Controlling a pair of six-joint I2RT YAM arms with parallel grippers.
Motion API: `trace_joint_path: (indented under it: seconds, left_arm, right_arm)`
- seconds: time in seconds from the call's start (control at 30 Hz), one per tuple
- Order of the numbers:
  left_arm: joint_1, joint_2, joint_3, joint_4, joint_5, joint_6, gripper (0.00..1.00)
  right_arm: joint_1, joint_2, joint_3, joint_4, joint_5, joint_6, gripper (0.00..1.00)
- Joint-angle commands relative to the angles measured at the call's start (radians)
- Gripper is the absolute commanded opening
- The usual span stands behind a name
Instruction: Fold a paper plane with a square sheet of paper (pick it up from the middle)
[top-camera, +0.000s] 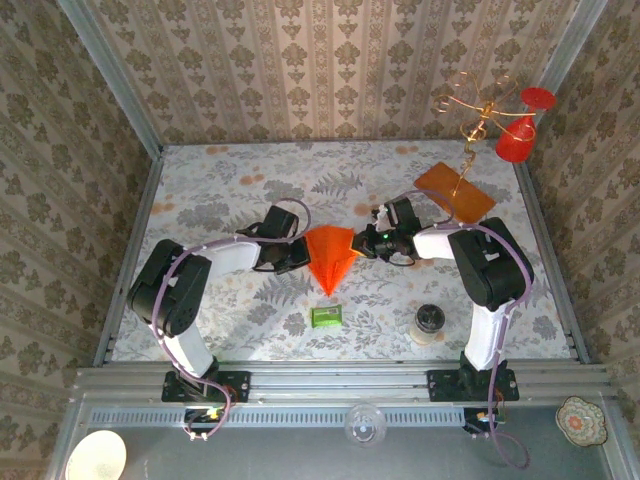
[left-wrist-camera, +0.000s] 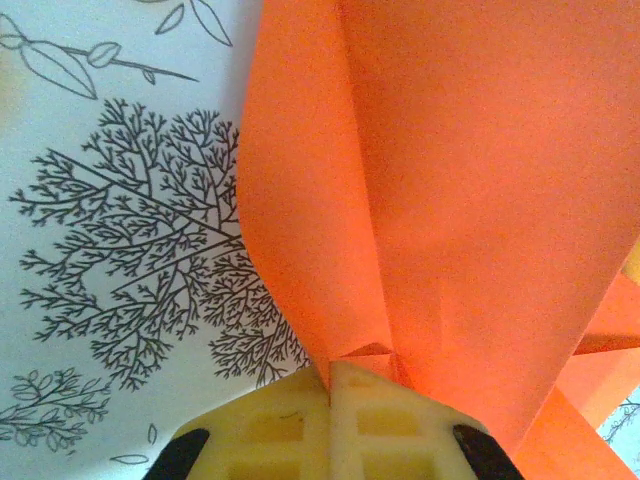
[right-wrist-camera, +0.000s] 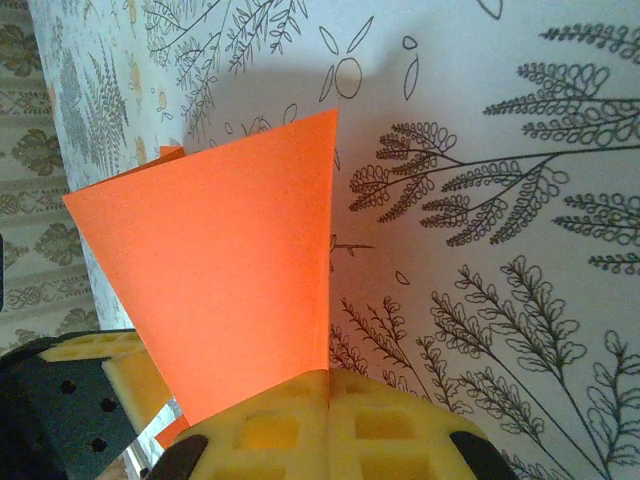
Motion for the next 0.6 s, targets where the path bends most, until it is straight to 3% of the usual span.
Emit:
trace_joint_path:
  seconds: [0.0,0.2,0.43,0.57]
  left_arm:
    - [-0.005,-0.001,0.036,-0.07,-0.02,-0.017,0.13]
    - [-0.067,-0.092,0.106,-0.15,-0.145,0.054,0.43]
    - [-0.119,-0.122,0.132,-0.163,-0.191,0.096,0.48]
    - [-0.132,-0.098,0.137,-0.133,-0.129,0.117,0.47]
  right_arm:
    - [0.004,0.021,-0.005,-0.012,-0.029,-0.01,0.01]
    - [0.004,0.006,-0.003,-0.019,-0.019,-0.02,0.01]
    - [0.005,0.023,0.001,-0.013,-0.017,-0.016,0.01]
    - [0.004,0.025,0.0,-0.011,-0.019,-0.016,0.01]
